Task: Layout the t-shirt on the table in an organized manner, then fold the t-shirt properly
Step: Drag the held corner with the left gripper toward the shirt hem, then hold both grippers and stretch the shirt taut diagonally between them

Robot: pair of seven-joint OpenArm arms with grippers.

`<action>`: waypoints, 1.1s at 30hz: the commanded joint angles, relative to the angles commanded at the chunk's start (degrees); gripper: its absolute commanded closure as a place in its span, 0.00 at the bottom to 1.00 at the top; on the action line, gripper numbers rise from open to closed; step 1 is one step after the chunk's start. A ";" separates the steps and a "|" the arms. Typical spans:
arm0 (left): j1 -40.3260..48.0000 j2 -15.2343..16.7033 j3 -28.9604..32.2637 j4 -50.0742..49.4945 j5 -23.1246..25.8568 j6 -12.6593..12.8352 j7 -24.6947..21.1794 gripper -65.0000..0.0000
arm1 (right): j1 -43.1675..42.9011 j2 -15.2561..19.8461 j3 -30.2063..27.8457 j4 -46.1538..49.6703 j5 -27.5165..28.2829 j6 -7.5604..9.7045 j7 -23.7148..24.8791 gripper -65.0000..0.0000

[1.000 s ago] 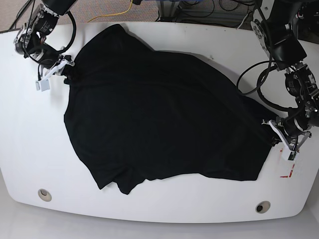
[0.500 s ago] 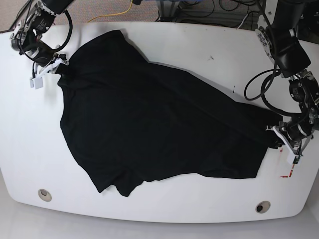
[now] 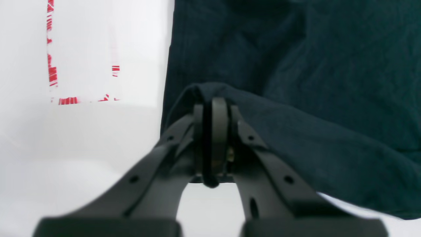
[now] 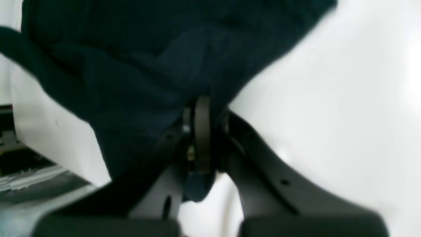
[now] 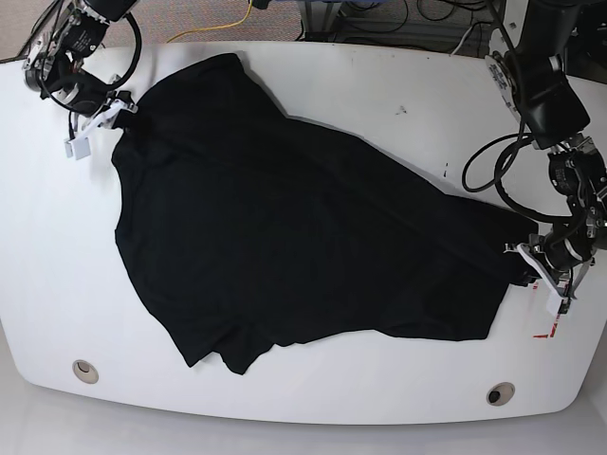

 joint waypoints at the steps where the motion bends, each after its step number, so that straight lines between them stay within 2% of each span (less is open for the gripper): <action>1: 0.00 0.00 0.00 0.00 0.00 0.00 0.00 1.00 | -0.35 -0.35 0.00 0.00 0.00 0.00 0.00 0.87; 7: 0.09 0.00 0.00 0.00 0.00 0.00 0.00 1.00 | -0.88 -0.44 0.00 0.00 -0.09 0.00 0.00 0.64; 13: 1.49 0.00 0.00 0.09 0.00 0.00 0.00 1.00 | -2.37 -0.70 0.00 0.00 0.18 0.00 0.00 0.30; 18: 1.58 0.00 0.00 0.09 -0.09 0.00 0.00 1.00 | -4.84 -1.58 0.00 0.00 0.09 0.00 0.00 0.11; 25: 1.67 0.00 0.00 0.09 -0.09 -0.09 0.00 1.00 | -7.91 -2.46 0.09 0.00 0.26 0.00 0.00 0.09; 29: 2.46 -0.09 0.00 0.09 -0.09 -0.09 0.00 1.00 | -9.76 -4.92 0.00 0.09 0.26 0.00 0.00 0.09; 33: 2.64 -0.09 0.00 0.09 -0.09 -0.09 0.00 1.00 | -10.90 -5.98 -0.53 0.09 0.26 0.00 0.00 0.09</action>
